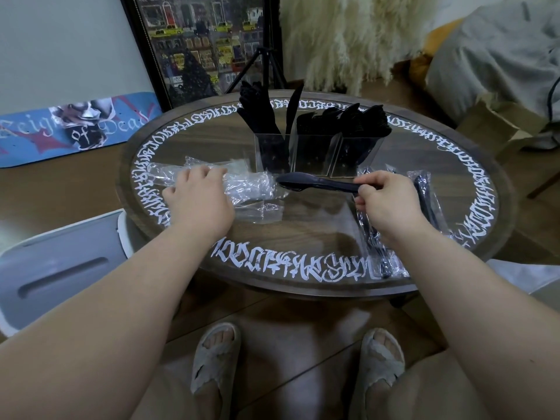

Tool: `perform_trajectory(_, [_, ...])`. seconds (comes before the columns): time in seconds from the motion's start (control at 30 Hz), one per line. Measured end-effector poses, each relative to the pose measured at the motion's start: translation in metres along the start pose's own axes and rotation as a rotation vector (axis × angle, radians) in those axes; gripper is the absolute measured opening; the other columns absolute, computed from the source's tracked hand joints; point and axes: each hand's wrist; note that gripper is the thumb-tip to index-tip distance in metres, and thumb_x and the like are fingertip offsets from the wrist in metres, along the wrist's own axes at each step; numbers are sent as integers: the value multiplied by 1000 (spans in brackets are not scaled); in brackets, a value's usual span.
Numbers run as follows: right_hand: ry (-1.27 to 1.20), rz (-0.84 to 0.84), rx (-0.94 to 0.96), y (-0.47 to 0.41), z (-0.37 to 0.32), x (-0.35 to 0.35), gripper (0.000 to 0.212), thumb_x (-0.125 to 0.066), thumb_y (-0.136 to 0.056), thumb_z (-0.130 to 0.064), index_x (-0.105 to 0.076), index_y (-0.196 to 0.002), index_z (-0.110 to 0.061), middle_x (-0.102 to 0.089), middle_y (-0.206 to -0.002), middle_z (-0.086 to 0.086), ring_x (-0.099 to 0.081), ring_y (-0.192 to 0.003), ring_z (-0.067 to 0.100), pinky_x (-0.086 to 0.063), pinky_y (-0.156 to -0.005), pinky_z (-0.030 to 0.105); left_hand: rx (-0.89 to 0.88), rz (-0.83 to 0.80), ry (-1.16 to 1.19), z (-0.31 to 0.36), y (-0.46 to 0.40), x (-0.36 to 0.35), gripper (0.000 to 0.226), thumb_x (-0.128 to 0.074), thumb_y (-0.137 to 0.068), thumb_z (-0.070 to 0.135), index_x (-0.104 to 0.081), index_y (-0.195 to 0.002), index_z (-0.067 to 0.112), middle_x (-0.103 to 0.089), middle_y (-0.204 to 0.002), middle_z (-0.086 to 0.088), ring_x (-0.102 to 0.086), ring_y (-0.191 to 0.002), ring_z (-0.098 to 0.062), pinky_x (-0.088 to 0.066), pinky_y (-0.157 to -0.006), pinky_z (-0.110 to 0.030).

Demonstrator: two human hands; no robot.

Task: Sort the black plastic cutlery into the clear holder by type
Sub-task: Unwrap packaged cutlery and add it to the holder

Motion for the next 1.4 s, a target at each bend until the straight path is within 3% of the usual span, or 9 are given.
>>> perform_trajectory(0.1, [-6, -2, 2, 1, 0, 1, 23, -46, -94, -2, -64, -94, -15, -61, -70, 2, -56, -58, 10, -49, -57, 20, -262, -20, 136, 10, 4, -4, 50, -53, -92, 30, -41, -141, 29, -37, -146, -4, -29, -135, -25, -29, -112, -46])
perform_trajectory(0.23, [-42, 8, 11, 2, -2, 0, 23, -45, -94, -2, -65, -94, -15, -61, -68, 2, -57, -61, 12, -52, -62, 26, -348, -398, 17, 16, 10, -17, 63, -45, -96, 45, -21, -151, 27, -16, -159, -3, -9, -146, -26, -16, -118, -45])
perform_trajectory(0.37, [-124, -33, 16, 2, -1, 2, 27, -48, -93, -2, -63, -83, -22, -60, -69, 1, -59, -63, 9, -55, -73, 33, -299, -222, 96, 24, 3, -17, 64, -30, -95, 55, -29, -148, 19, -24, -157, -6, -9, -146, -29, -17, -117, -48])
perform_trajectory(0.47, [-210, -105, -1, 3, -1, 3, 27, -49, -93, 1, -64, -82, -18, -60, -75, 3, -59, -63, 9, -56, -74, 31, -249, -70, 347, 42, 5, -5, 56, -28, -94, 55, -57, -119, 13, -59, -122, -7, -49, -117, -26, -38, -95, -38])
perform_trajectory(0.53, [-222, -173, 4, 5, -1, 4, 24, -51, -91, 2, -64, -83, -17, -61, -78, 5, -59, -65, 12, -55, -72, 29, -147, -100, 617, 51, 8, 3, 36, -39, -97, 46, -57, -105, 16, -63, -97, 2, -63, -87, -19, -45, -77, -34])
perform_trajectory(0.73, [331, -334, 292, 18, 1, -2, 21, -62, -85, -7, -58, -79, -27, -64, -78, -5, -60, -73, 14, -51, -70, 29, 2, -171, 1055, 66, 13, 15, 26, -55, -95, 34, -44, -116, 24, -65, -96, -4, -58, -49, 6, -44, -47, -13])
perform_trajectory(0.93, [528, -431, 428, 26, -2, -13, 21, -62, -83, -7, -54, -91, -25, -59, -78, -10, -57, -77, 10, -44, -71, 25, 31, -196, 1079, 70, 11, 10, 16, -62, -91, 29, -47, -90, 23, -64, -85, 0, -58, -55, -5, -41, -57, -25])
perform_trajectory(1.13, [294, -405, 460, 27, -10, -21, 51, -56, -86, -7, -50, -132, -27, -60, -105, -10, -59, -92, 9, -49, -88, 29, -126, -223, 866, 70, 14, 7, 11, -60, -92, 21, -52, -98, 16, -59, -73, 2, -56, -62, -15, -47, -65, -32])
perform_trajectory(1.4, [38, -203, 545, 26, -19, -28, 21, -65, -86, -12, -67, -92, -33, -59, -79, -14, -53, -69, 1, -43, -71, 19, -311, -265, 787, 74, 24, 14, 18, -55, -94, 16, -56, -111, 22, -65, -100, 5, -60, -96, -12, -49, -87, -31])
Point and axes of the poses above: each hand's wrist, its own y-axis away from the middle knuckle, its own x-axis out of the back of the hand, z = x × y
